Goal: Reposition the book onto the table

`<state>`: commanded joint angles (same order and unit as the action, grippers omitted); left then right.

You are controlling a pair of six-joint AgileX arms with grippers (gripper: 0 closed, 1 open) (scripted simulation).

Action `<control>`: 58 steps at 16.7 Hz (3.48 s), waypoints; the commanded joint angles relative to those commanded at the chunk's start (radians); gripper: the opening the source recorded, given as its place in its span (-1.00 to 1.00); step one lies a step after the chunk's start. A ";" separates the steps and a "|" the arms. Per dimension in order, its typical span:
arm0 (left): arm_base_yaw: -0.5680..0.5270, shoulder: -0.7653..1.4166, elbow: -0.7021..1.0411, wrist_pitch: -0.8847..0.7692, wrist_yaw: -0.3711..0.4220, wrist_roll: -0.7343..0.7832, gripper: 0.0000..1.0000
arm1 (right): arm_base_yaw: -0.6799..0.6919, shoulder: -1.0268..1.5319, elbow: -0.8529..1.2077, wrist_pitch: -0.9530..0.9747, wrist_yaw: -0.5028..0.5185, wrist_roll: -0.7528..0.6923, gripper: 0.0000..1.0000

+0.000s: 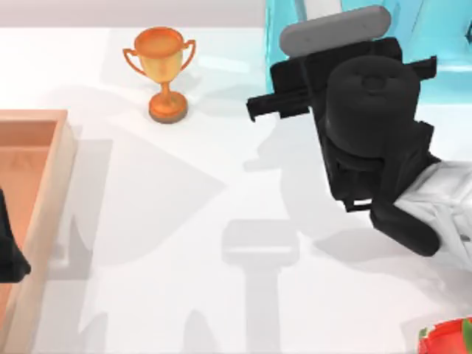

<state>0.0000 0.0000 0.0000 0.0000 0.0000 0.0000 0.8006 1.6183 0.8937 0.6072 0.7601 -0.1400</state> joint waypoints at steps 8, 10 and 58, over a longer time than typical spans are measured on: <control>0.000 0.000 0.000 0.000 0.000 0.000 1.00 | 0.327 0.224 0.003 -0.052 0.123 -0.684 -1.00; 0.000 0.000 0.000 0.000 0.000 0.000 1.00 | 0.383 0.258 0.003 -0.063 0.159 -0.816 -1.00; 0.000 0.000 0.000 0.000 0.000 0.000 1.00 | 0.451 0.381 -0.032 0.037 0.224 -0.949 1.00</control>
<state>0.0000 0.0000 0.0000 0.0000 0.0000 0.0000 1.2512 1.9993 0.8619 0.6442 0.9836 -1.0891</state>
